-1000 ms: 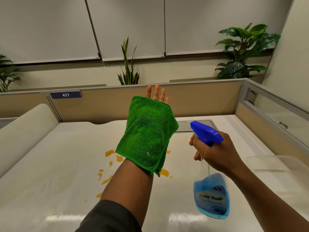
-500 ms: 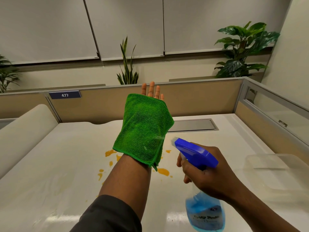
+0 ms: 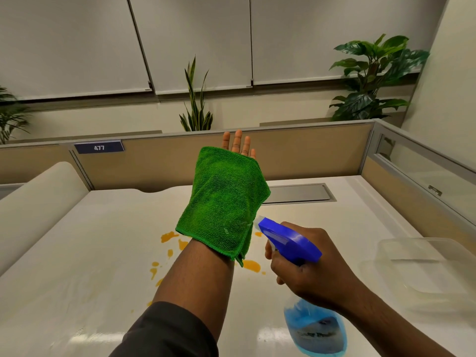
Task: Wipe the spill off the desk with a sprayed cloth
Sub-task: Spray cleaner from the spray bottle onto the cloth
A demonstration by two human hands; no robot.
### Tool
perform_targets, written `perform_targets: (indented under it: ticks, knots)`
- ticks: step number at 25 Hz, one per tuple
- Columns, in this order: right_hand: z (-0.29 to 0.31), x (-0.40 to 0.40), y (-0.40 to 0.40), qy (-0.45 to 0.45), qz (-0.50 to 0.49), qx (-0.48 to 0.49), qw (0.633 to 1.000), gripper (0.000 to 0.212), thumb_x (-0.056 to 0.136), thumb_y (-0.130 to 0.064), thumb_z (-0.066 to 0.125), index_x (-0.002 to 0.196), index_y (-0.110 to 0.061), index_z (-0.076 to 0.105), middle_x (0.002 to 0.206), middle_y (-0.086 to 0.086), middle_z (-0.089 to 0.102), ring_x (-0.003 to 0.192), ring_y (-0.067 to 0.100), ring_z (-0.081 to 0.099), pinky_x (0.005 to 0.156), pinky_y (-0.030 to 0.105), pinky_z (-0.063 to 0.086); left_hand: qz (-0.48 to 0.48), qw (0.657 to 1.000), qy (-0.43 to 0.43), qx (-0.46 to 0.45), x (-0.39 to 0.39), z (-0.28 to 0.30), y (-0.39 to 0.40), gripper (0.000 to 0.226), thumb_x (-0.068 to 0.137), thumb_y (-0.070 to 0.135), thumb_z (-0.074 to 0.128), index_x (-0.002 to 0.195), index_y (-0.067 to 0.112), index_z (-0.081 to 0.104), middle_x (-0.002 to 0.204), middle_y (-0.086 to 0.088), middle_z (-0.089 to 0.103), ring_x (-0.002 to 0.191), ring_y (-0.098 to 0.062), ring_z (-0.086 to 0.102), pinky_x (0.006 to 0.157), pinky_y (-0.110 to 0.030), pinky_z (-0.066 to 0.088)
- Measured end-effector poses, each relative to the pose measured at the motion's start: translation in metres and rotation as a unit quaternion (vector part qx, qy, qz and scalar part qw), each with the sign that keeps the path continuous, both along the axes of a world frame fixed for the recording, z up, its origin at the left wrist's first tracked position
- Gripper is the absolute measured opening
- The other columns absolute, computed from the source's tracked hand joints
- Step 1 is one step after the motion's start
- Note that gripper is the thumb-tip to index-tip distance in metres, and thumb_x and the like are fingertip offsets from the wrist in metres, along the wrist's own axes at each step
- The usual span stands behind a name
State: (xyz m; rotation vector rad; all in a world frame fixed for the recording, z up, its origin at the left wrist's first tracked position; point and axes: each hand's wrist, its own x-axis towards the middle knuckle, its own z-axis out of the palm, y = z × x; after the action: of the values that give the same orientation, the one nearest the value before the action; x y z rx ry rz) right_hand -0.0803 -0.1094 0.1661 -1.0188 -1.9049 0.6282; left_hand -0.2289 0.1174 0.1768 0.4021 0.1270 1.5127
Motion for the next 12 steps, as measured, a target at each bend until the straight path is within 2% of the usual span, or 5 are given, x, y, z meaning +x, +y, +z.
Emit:
perform_targets:
  ticks: [2, 5, 8, 10, 12]
  knots:
    - [-0.004, 0.005, 0.001, 0.015, -0.013, -0.006, 1.000, 0.009, 0.074, -0.016, 0.056, 0.077, -0.010, 0.062, 0.067, 0.007, 0.064, 0.057, 0.026, 0.063, 0.056, 0.047, 0.054, 0.024, 0.999, -0.010, -0.021, 0.002, 0.003, 0.003, 0.062, 0.095, 0.058, 0.013, 0.117, 0.025, 0.060, 0.147, -0.005, 0.048, 0.138, -0.025, 0.040, 0.091, -0.042, 0.039]
    - [-0.010, 0.013, 0.002, 0.024, -0.023, -0.009, 0.999, 0.013, 0.075, -0.019, 0.056, 0.075, -0.008, 0.061, 0.066, 0.010, 0.063, 0.055, 0.028, 0.062, 0.053, 0.049, 0.053, 0.033, 0.999, -0.005, -0.036, 0.004, 0.008, -0.006, 0.062, 0.095, 0.059, 0.012, 0.116, 0.026, 0.060, 0.150, -0.005, 0.044, 0.139, -0.026, 0.038, 0.098, -0.043, 0.033]
    - [-0.021, 0.025, 0.009, 0.049, -0.052, -0.019, 0.997, 0.005, 0.079, -0.009, 0.061, 0.082, -0.012, 0.064, 0.064, 0.005, 0.066, 0.053, 0.021, 0.067, 0.052, 0.035, 0.058, 0.034, 0.998, -0.024, -0.045, 0.003, 0.006, -0.004, 0.064, 0.095, 0.060, 0.011, 0.116, 0.024, 0.060, 0.151, -0.007, 0.043, 0.141, -0.027, 0.036, 0.099, -0.044, 0.030]
    - [-0.029, 0.035, 0.010, 0.075, -0.077, -0.037, 0.994, 0.015, 0.082, 0.001, 0.063, 0.087, -0.014, 0.066, 0.067, 0.004, 0.068, 0.053, 0.017, 0.068, 0.050, 0.025, 0.056, 0.034, 0.998, -0.021, -0.050, 0.005, 0.004, -0.004, 0.064, 0.095, 0.059, 0.011, 0.116, 0.024, 0.060, 0.151, -0.007, 0.043, 0.141, -0.026, 0.036, 0.098, -0.044, 0.030]
    - [-0.037, 0.046, 0.011, 0.108, -0.110, -0.046, 0.987, 0.020, 0.083, 0.005, 0.061, 0.089, -0.013, 0.066, 0.077, 0.010, 0.071, 0.052, 0.017, 0.068, 0.050, 0.023, 0.055, 0.033, 0.999, -0.011, -0.039, 0.008, -0.001, -0.005, 0.059, 0.096, 0.055, 0.013, 0.116, 0.025, 0.060, 0.152, -0.006, 0.042, 0.142, -0.026, 0.035, 0.100, -0.043, 0.031]
